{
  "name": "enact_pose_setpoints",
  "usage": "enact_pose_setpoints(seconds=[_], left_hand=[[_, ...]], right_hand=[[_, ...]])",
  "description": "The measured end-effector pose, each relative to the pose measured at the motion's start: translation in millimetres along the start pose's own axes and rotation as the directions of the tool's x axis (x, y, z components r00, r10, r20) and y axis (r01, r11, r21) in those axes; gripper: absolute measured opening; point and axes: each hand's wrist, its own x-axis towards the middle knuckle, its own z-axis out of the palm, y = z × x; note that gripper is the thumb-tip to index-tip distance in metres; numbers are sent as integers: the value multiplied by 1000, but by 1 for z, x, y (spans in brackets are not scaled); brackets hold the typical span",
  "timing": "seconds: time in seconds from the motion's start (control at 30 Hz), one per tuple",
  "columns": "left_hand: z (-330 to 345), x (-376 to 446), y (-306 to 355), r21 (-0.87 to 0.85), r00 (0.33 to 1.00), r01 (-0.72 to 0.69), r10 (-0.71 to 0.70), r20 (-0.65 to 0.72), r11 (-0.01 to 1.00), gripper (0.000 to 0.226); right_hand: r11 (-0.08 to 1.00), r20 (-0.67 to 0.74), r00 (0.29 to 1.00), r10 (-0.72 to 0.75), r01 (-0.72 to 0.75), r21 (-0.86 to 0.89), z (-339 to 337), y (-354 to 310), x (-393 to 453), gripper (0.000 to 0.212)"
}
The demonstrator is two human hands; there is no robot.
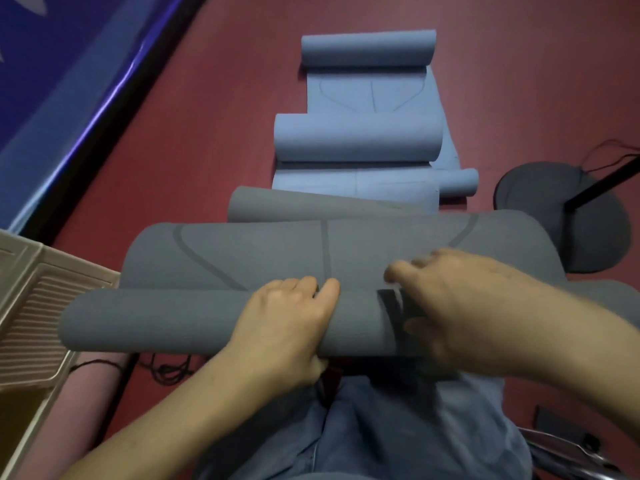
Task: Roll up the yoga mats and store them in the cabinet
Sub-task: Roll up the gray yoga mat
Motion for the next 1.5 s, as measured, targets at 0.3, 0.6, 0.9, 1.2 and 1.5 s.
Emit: enact_pose_setpoints(seconds=[0.3, 0.6, 0.9, 1.2, 1.5], left_hand=[[-30, 38, -29, -106, 971, -27, 51, 232, 994, 69], [-18, 32, -33, -288, 996, 16, 10, 89, 958, 86], [-25, 29, -38, -43, 999, 5, -3, 46, 999, 101], [-20, 51, -38, 47, 1000, -14, 14, 3, 999, 70], [-42, 80, -54, -43, 977, 7, 3, 215, 999, 66]], right_hand=[[992, -412, 905, 102, -122, -22, 78, -17, 29, 70], [997, -240, 970, 40, -53, -48, 49, -6, 47, 56], [972, 247, 967, -68, 9, 234, -4, 24, 93, 67], [941, 251, 967, -47, -41, 337, -5, 36, 96, 71], [999, -257, 965, 50, -53, -4, 20, 6, 75, 81]])
